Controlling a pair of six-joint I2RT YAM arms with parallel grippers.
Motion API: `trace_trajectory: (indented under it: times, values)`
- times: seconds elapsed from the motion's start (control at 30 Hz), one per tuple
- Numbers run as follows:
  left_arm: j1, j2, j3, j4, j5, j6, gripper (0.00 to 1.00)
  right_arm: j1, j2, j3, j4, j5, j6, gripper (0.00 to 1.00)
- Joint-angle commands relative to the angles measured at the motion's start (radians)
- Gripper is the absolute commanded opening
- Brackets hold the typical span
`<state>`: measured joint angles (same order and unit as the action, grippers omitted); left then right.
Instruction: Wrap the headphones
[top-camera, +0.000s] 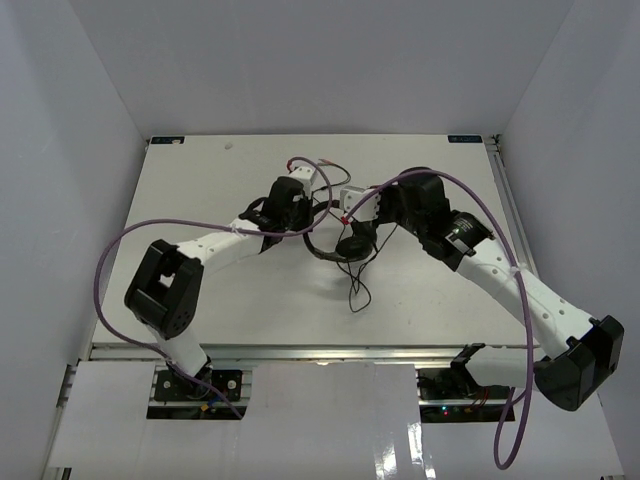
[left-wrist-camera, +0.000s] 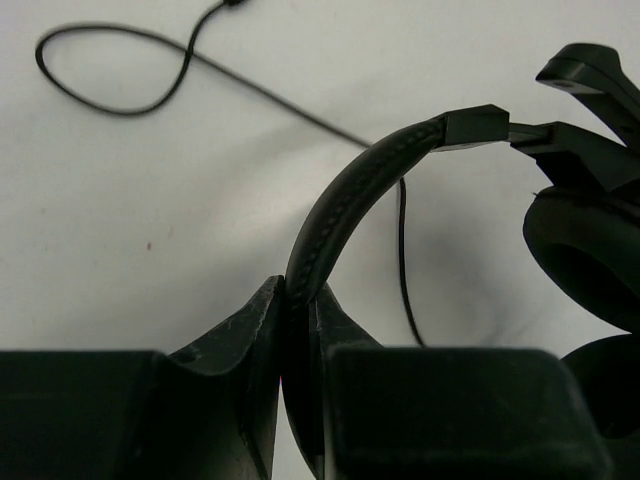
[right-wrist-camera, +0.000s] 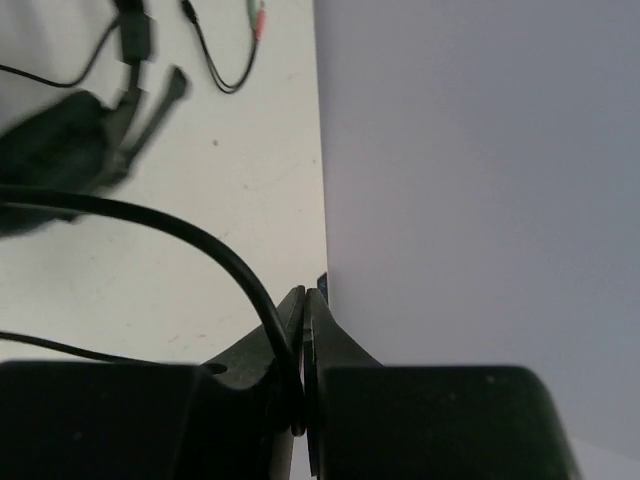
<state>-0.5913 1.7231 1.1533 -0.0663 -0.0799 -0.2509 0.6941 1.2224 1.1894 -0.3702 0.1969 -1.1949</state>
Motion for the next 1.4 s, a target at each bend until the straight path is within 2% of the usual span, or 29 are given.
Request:
trace_trajectory:
  times: [0.0, 0.13, 0.2, 0.27, 0.4, 0.53, 0.7, 1.03, 1.23, 1.37]
  values:
    - [0.007, -0.248, -0.119, 0.132, 0.083, 0.040, 0.00, -0.077, -0.055, -0.034, 0.132, -0.056, -0.036, 0.08]
    - [0.007, -0.360, -0.158, 0.134, -0.059, 0.069, 0.00, -0.114, -0.108, -0.071, 0.100, -0.287, 0.074, 0.08]
    - [0.007, -0.374, -0.153, 0.134, -0.088, 0.105, 0.00, -0.116, -0.112, -0.049, 0.026, -0.439, 0.147, 0.08]
    - [0.007, -0.376, -0.142, 0.127, -0.104, 0.133, 0.00, -0.116, -0.111, -0.036, 0.015, -0.500, 0.172, 0.08]
    - [0.007, -0.351, -0.122, 0.101, -0.107, 0.197, 0.00, -0.116, -0.082, 0.025, 0.019, -0.470, 0.177, 0.08]
    - [0.007, -0.330, -0.121, 0.101, -0.062, 0.204, 0.00, -0.114, -0.031, 0.135, 0.020, -0.510, 0.236, 0.08]
    - [-0.014, -0.328, -0.116, 0.097, 0.026, 0.218, 0.00, -0.113, 0.050, 0.210, 0.118, -0.422, 0.300, 0.08]
    - [-0.029, -0.422, -0.154, 0.092, 0.078, 0.294, 0.00, -0.105, 0.064, 0.154, 0.099, -0.536, 0.252, 0.08]
    - [-0.030, -0.466, -0.177, 0.049, -0.122, 0.338, 0.00, -0.105, 0.043, 0.195, 0.032, -0.519, 0.219, 0.08]
    - [-0.029, -0.533, -0.227, 0.094, -0.233, 0.336, 0.00, -0.105, 0.029, 0.183, 0.005, -0.493, 0.189, 0.08]
